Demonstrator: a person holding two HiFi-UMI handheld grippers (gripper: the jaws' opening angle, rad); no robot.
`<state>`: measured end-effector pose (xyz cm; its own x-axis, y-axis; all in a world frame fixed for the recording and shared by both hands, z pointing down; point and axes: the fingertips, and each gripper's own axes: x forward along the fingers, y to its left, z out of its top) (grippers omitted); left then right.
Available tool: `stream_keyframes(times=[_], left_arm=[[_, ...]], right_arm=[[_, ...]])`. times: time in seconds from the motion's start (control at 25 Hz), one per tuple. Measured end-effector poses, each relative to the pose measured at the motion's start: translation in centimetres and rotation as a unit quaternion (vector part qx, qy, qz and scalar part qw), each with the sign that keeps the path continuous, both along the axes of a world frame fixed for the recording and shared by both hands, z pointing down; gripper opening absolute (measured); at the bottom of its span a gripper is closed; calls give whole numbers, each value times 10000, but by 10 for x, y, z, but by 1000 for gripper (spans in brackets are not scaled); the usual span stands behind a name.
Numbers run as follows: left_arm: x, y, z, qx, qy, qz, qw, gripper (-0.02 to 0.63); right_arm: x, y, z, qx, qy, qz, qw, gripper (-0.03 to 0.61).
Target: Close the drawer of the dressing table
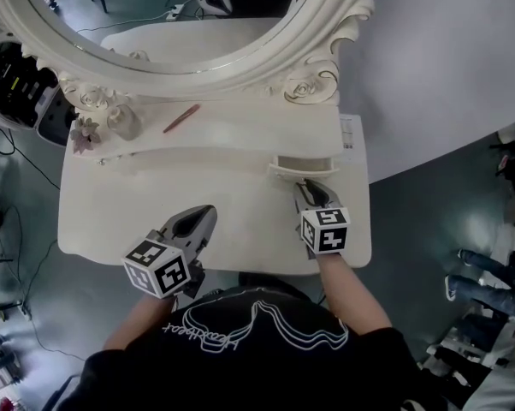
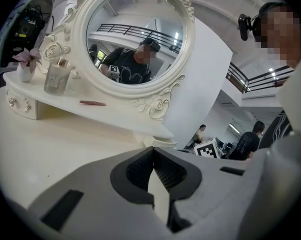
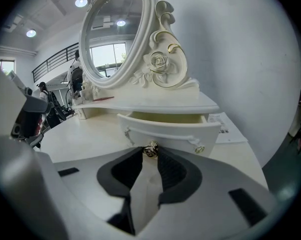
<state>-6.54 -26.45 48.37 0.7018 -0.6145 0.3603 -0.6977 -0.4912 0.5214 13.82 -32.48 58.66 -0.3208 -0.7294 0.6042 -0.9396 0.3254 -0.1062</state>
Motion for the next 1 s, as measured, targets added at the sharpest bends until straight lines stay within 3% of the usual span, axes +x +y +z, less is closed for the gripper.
stream_keyframes(times=[1.0], left_arm=[[-7, -19, -2, 43, 3, -194, 9998, 3]], right_arm=[[5, -36, 4, -3, 26, 25, 10000, 100]])
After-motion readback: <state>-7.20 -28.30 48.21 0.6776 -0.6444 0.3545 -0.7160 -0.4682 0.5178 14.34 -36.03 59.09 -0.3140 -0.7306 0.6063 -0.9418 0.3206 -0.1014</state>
